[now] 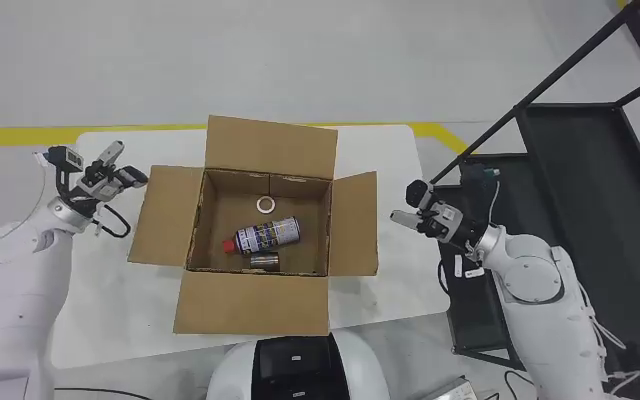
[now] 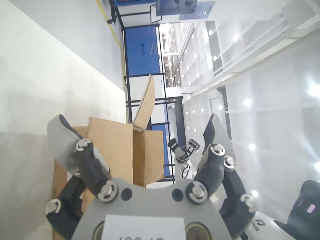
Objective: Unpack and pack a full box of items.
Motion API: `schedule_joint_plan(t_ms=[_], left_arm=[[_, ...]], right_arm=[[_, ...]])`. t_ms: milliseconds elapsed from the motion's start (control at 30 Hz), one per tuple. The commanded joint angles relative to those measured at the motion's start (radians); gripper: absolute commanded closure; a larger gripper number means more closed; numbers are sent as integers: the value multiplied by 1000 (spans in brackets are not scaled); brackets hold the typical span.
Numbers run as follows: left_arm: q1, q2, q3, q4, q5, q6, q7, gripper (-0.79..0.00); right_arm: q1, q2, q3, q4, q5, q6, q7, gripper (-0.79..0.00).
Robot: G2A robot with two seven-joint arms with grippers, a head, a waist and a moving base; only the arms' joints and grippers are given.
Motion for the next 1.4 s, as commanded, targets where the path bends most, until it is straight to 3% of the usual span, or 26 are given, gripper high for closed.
schedule_joint_plan(t_ms=[0, 233, 433, 533, 700, 967, 1233, 1367], left_arm=[[2, 5, -11, 10, 11, 7, 3, -785], [2, -7, 26, -1, 27, 76, -30, -785], [8, -20, 20, -58, -94, 53, -131, -785], [18, -19, -6, -109, -164, 47, -183, -785], [32, -21, -6, -224, -237, 121, -291, -785], [15, -53, 104, -355, -247, 195, -354, -785], [-45, -85, 218, -351, -185, 230, -359, -785], [-59, -93, 245, -340, -145, 232, -358, -785]], right_arm=[[-9, 2, 8, -4, -2, 0, -11, -785], [-20, 8, 8, 18, -1, 21, -14, -785], [-26, 14, 8, 46, 13, 31, -3, -785], [-38, 17, 8, 51, 23, 27, 5, -785], [-47, 21, -12, 86, 66, 18, 25, -785], [-44, 28, -64, 139, 162, -26, 87, -785], [2, 34, -161, 89, 250, -99, 170, -785], [57, 34, -239, 49, 219, -76, 210, -785]])
